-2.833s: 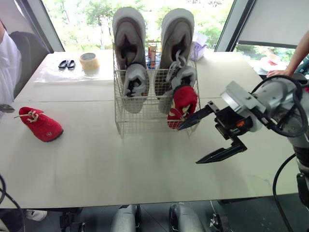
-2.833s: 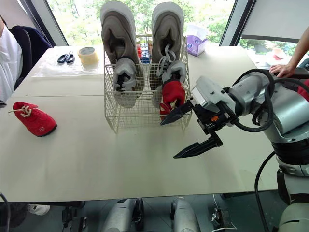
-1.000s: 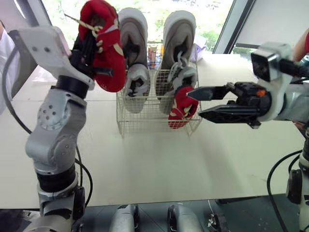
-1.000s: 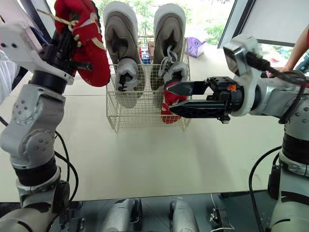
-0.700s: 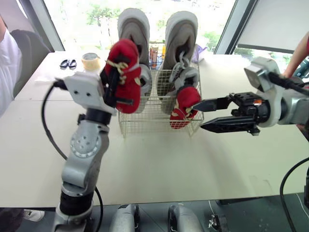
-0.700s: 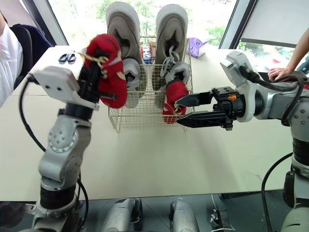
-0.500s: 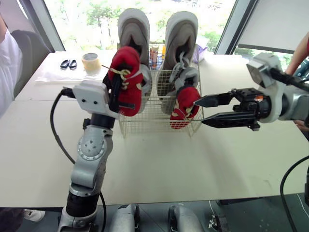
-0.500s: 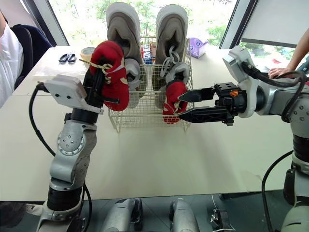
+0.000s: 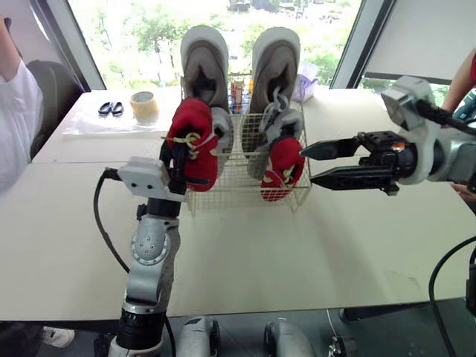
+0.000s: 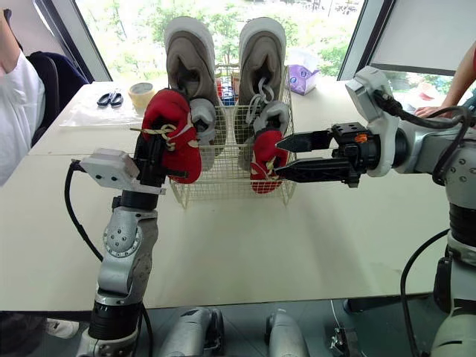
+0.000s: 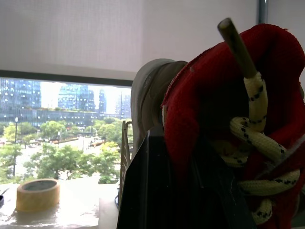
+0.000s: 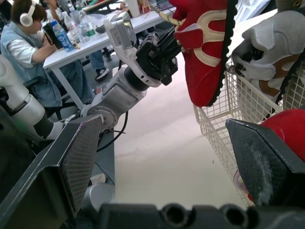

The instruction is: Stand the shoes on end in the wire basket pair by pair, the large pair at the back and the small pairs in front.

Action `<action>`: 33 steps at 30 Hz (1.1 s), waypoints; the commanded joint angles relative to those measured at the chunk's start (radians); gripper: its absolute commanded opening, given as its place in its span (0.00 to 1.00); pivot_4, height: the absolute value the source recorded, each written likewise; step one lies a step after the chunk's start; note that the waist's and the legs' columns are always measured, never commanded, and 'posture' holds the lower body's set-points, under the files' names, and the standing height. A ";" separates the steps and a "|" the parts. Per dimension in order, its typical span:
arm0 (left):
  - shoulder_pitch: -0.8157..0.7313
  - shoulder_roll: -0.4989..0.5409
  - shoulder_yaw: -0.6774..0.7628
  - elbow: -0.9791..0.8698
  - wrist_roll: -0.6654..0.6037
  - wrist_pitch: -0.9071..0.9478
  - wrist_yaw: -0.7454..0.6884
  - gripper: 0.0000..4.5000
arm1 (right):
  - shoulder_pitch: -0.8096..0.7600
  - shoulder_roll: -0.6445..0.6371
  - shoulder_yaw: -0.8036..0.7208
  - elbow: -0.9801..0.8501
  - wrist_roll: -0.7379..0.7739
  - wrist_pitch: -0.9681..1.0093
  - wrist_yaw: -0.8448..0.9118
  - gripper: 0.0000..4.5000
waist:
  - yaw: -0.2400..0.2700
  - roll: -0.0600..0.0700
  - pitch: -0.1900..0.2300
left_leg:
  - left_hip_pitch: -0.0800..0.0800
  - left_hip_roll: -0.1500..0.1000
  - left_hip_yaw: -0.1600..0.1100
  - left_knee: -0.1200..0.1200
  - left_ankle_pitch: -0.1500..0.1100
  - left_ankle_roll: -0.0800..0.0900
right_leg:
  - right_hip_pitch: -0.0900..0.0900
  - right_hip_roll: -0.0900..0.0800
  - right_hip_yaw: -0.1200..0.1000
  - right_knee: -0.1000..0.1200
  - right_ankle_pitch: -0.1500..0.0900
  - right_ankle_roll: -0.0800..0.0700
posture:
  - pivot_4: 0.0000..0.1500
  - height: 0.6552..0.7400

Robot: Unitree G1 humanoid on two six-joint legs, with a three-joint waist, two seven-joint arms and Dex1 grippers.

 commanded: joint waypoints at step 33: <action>0.058 -0.041 0.001 -0.117 -0.019 0.294 -0.044 0.38 | 0.038 0.018 -0.031 -0.046 0.002 -0.020 -0.012 1.00 | -0.003 0.000 0.000 | -0.003 0.000 0.000 -0.001 0.000 0.000 | -0.003 0.000 0.000 -0.001 0.000 0.000 | 1.00 0.94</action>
